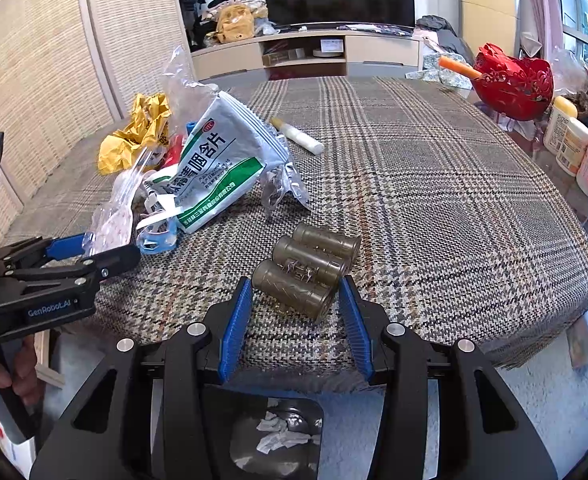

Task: Collect trash
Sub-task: 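Grasp the white star-printed mask with the left tool while the right tool grasps brown cylinders, then carry the mask and cylinders to the bin and open both tools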

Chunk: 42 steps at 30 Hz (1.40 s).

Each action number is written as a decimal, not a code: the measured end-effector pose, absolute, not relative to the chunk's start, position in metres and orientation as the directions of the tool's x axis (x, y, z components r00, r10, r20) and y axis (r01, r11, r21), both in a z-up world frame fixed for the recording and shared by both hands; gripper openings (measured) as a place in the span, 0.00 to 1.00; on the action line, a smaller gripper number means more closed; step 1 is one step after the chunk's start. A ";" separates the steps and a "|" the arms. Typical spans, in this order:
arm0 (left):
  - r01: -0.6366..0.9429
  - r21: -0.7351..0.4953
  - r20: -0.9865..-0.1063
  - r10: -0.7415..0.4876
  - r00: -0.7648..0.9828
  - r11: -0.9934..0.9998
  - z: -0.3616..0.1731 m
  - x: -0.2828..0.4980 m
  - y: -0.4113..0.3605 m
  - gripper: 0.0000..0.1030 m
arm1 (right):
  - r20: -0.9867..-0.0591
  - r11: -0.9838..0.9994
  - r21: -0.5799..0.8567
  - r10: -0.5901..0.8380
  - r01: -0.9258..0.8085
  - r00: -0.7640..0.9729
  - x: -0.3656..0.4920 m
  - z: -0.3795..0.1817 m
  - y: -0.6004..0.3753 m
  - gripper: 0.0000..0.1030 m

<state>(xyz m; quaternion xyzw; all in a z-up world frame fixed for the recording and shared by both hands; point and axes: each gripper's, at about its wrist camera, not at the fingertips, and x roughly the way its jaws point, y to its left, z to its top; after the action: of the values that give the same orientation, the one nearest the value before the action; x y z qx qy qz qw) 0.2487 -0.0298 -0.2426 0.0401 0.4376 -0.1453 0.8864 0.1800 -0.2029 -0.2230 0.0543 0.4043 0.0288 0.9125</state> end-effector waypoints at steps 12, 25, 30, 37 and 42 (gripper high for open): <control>0.209 -0.075 -0.793 -0.185 0.580 0.975 -0.236 0.195 -0.004 0.63 | -0.757 0.989 0.145 0.138 -0.041 0.638 0.157 -0.217 -0.199 0.45; 0.183 -0.113 -0.778 -0.202 0.595 0.977 -0.214 0.115 -0.011 0.63 | -0.766 0.984 0.147 0.179 -0.103 0.618 0.102 -0.196 -0.196 0.45; 0.171 -0.114 -0.796 -0.193 0.574 0.979 -0.225 0.087 -0.014 0.63 | -0.782 0.983 0.140 0.184 -0.120 0.596 0.081 -0.198 -0.195 0.45; 0.163 -0.155 -0.833 -0.218 0.508 0.974 -0.251 0.066 -0.022 0.63 | -0.827 0.979 0.168 0.202 -0.112 0.525 0.066 -0.223 -0.198 0.45; 0.155 -0.192 -0.859 -0.243 0.451 0.969 -0.271 0.063 -0.029 0.64 | -0.858 0.970 0.222 0.245 -0.104 0.452 0.066 -0.242 -0.201 0.45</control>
<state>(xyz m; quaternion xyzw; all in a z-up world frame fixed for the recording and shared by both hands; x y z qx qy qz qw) 0.0626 -0.0291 -0.2708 -0.0428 0.5106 -0.1170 0.8507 0.0657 -0.2006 -0.2421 0.0686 0.5134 0.1025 0.8492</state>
